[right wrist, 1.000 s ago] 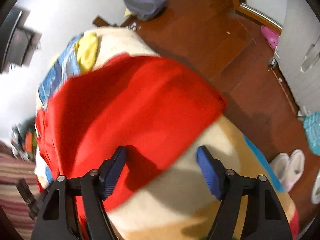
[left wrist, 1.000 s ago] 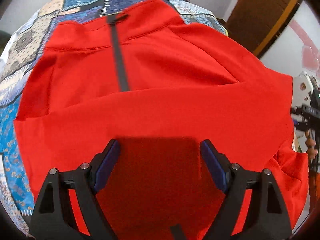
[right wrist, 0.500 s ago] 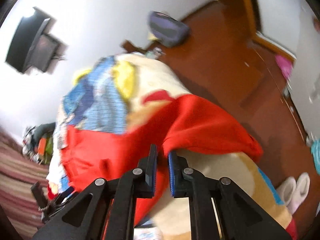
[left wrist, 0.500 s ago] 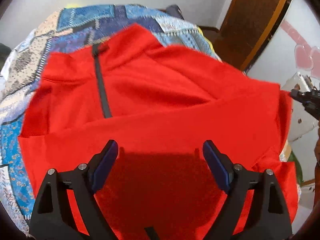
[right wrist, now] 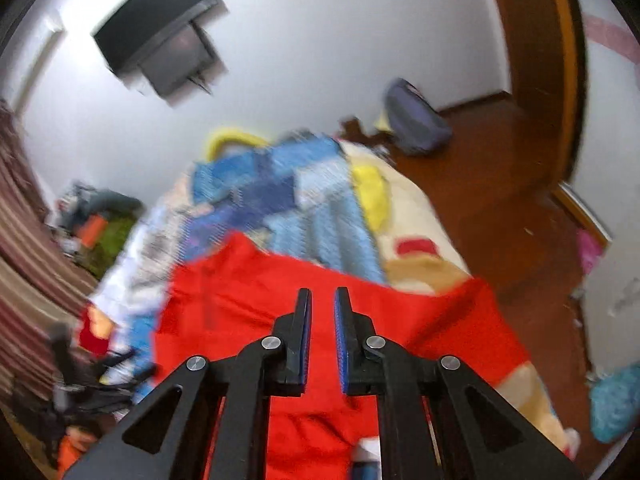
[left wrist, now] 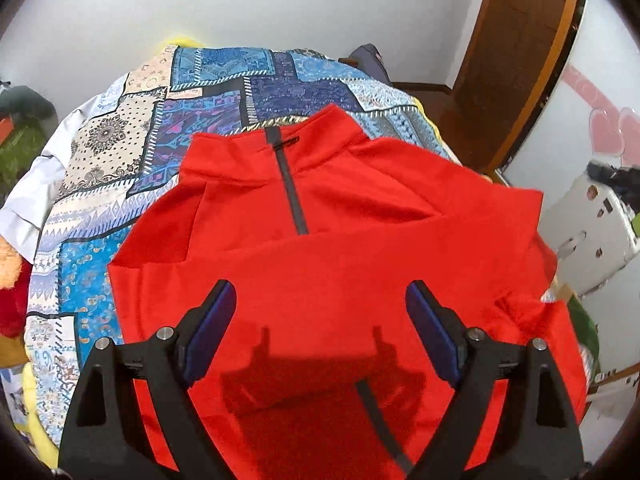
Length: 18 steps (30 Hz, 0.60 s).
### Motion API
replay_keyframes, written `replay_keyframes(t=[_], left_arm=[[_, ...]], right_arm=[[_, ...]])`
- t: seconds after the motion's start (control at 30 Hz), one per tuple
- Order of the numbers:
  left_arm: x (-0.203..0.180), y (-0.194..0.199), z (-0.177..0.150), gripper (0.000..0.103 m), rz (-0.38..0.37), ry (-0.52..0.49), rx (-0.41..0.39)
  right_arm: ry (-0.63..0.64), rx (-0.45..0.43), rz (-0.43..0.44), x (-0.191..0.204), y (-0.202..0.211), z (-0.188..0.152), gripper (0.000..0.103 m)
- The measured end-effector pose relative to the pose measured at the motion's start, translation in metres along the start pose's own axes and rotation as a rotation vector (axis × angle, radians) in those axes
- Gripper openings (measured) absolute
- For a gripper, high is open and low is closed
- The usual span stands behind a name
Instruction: Fold large clothes
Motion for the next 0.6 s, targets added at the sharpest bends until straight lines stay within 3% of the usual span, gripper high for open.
replay_keyframes(t=[0.17, 0.3, 0.4, 0.5, 0.6], left_arm=[[-0.005, -0.014, -0.015, 0.087, -0.002, -0.011, 0.027], [-0.015, -0.039, -0.029, 0.087, -0.012, -0.006, 0.099], [-0.024, -0.051, -0.033, 0.087, -0.017, -0.021, 0.113], [-0.033, -0.054, -0.032, 0.087, -0.002, -0.049, 0.107], [-0.044, -0.049, -0.026, 0.087, 0.018, -0.085, 0.066]], right_arm=[[-0.117, 0.183, -0.135, -0.079, -0.034, -0.044, 0.007], [-0.173, 0.391, -0.252, -0.150, -0.082, -0.091, 0.007], [-0.122, 0.352, -0.234, -0.164, -0.084, -0.099, 0.007], [-0.052, 0.340, -0.314, -0.169, -0.078, -0.099, 0.007], [-0.018, 0.343, -0.336, -0.172, -0.076, -0.103, 0.007]])
Point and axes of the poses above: each gripper's, at about its wrist camera, not at the fingertips, and y roughly against the way its jaws point, x to its left, z to its top, the point moved 6 cm from there along -y, roughly the way its jaws point, and after that the axes turned 9 degrees about z, right-handed, at the moved point
